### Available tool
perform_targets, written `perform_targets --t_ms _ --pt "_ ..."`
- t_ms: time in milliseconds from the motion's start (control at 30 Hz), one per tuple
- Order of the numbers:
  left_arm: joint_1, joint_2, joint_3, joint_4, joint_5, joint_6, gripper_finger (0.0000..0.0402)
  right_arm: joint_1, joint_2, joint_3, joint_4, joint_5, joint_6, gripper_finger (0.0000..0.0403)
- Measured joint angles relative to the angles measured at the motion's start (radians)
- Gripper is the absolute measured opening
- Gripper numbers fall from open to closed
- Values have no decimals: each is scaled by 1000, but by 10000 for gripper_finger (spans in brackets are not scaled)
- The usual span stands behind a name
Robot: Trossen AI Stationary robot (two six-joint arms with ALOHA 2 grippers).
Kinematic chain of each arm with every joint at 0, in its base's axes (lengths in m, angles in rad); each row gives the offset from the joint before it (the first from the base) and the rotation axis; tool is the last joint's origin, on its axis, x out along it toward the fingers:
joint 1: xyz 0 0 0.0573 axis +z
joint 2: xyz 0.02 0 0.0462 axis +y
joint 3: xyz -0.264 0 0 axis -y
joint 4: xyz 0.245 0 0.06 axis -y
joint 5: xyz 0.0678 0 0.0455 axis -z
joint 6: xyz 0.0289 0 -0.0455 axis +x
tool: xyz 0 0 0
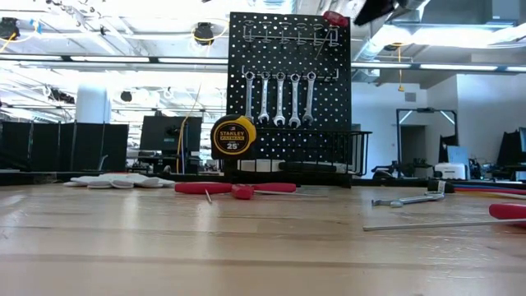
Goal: Hang tools onto peg board
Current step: Hang the red allen wrench on the peg board
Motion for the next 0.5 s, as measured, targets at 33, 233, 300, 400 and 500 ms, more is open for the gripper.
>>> perform_targets --t_ms 33,233,300,400,500 --pt "0 0 0 1 0 -2 130 0 1 -21 24 1 -7 194" --pt "0 0 0 2 0 -10 130 0 4 -124 308 44 -53 243" --pt "0 0 0 2 0 -10 130 0 4 -130 365 85 -63 237" --pt "0 0 0 1 0 -8 130 -1 3 -129 418 107 -64 214" --pt "0 0 0 -1 0 -7 130 0 3 -129 422 107 -64 181"
